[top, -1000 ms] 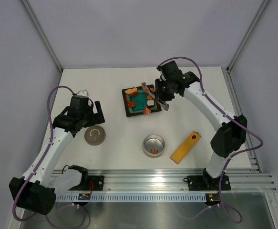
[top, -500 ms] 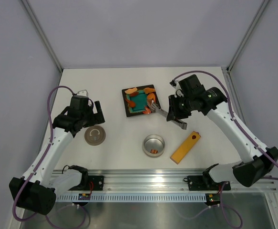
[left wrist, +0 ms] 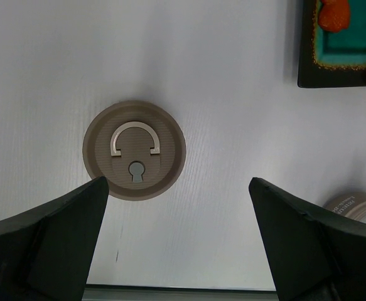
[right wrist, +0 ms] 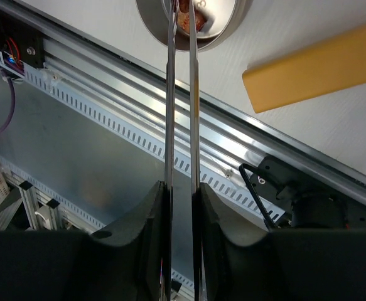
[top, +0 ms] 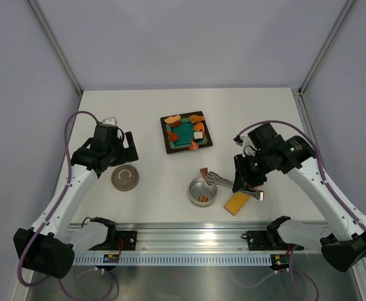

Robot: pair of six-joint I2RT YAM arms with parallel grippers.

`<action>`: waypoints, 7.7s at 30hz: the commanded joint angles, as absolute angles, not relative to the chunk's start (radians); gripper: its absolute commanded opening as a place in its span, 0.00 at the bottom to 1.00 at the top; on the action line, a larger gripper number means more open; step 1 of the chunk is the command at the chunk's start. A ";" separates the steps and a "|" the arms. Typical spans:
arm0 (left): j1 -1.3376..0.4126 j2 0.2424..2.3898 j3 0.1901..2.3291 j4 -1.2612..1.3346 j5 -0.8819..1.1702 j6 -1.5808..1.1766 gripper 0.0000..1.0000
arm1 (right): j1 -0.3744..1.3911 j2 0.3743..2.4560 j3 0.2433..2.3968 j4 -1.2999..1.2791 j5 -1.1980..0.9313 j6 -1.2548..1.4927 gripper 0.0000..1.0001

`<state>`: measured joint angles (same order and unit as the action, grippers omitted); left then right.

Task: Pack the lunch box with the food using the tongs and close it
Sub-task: Place the fake food in the packing box, then place the clamp at the center of the board, then pick up the box lid from the center of the board, then close the box lid on the packing box.

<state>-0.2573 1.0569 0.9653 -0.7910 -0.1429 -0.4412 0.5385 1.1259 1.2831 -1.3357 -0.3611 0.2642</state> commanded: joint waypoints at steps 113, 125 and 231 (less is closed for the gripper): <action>-0.262 1.060 0.960 -0.742 -0.132 -0.433 0.99 | 0.407 1.485 1.341 -0.611 0.557 0.365 0.04; -0.261 1.003 0.970 -0.793 -0.166 -0.429 0.99 | 0.268 1.880 1.327 -0.337 0.489 0.413 0.44; -1.023 1.752 1.641 -1.066 -0.008 -0.402 0.28 | 0.259 1.138 1.163 -0.663 0.354 0.459 0.92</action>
